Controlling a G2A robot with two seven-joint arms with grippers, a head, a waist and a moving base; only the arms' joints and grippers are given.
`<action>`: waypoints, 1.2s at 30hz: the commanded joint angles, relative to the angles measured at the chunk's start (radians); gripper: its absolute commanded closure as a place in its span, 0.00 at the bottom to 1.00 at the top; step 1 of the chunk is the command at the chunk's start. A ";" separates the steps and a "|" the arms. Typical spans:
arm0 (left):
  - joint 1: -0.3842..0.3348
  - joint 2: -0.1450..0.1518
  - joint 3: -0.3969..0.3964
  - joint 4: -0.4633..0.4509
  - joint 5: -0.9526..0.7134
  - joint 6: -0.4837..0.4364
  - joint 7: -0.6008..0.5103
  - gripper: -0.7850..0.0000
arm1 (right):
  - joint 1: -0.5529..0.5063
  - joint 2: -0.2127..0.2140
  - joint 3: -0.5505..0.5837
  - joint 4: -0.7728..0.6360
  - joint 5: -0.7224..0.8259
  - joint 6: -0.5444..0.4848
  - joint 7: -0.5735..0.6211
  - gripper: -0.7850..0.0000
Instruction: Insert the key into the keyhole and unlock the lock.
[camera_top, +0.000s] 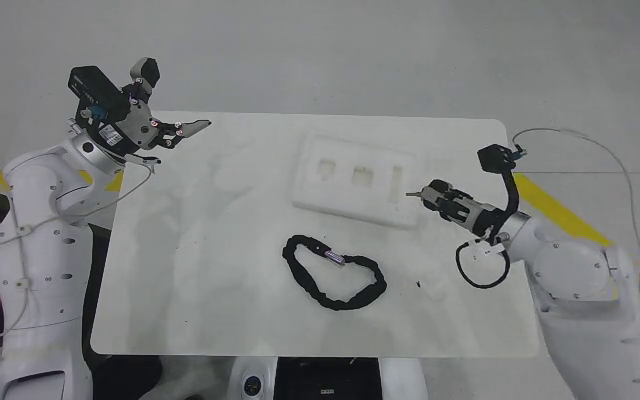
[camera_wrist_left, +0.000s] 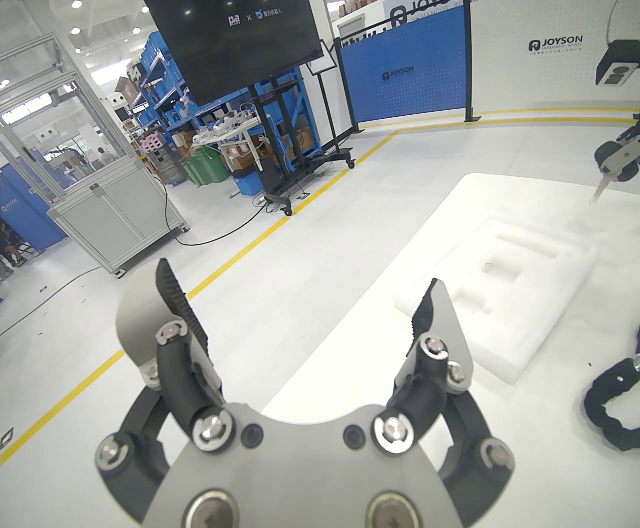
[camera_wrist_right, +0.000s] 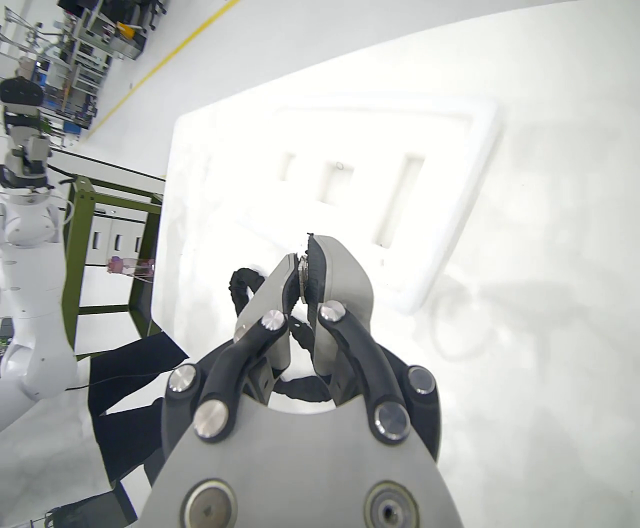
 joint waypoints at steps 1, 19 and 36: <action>0.000 0.000 0.000 0.000 0.000 0.000 0.000 0.00 | -0.018 0.002 0.035 0.000 0.041 -0.034 -0.004 1.00; -0.003 0.013 0.134 -0.075 0.047 -0.147 -0.046 0.00 | -0.080 0.008 0.156 0.009 0.173 -0.159 -0.041 1.00; -0.194 0.091 0.681 -0.052 0.118 -0.147 0.097 0.00 | -0.080 0.008 0.156 0.009 0.173 -0.159 -0.041 1.00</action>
